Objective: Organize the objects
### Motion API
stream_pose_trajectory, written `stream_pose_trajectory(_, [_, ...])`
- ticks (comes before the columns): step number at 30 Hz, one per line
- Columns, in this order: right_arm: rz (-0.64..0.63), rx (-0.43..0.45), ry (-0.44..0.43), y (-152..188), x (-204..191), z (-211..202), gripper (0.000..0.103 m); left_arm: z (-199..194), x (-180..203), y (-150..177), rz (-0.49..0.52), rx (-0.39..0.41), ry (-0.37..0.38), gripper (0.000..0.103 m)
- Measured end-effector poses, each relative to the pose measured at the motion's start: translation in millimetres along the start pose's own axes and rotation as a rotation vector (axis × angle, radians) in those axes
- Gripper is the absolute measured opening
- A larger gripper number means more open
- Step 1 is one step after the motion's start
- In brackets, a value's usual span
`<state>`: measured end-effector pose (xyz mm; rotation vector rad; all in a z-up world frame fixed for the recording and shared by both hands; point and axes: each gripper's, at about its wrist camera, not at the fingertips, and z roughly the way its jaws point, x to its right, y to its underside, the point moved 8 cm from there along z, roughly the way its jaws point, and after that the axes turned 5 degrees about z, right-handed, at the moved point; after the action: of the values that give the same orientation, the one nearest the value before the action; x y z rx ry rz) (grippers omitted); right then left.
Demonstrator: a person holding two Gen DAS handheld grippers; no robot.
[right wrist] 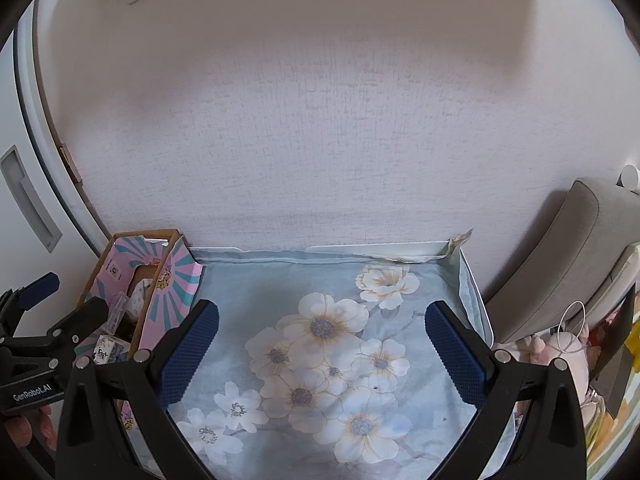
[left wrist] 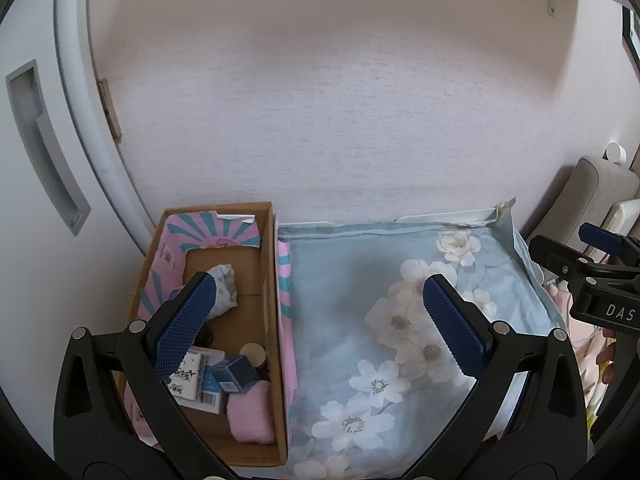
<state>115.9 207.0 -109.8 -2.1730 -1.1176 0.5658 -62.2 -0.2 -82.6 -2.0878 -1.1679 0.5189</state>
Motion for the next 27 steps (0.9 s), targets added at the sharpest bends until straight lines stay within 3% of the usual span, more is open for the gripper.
stream_pose_trajectory(16, [-0.002, 0.018, 0.011, 1, -5, -9, 0.103, -13, -3, -6, 0.015, 0.047, -0.040, 0.103])
stream_pose_trajectory(27, [0.000, 0.023, 0.015, 2, -7, -12, 0.103, -10, 5, 1, 0.032, 0.025, -0.032, 0.103])
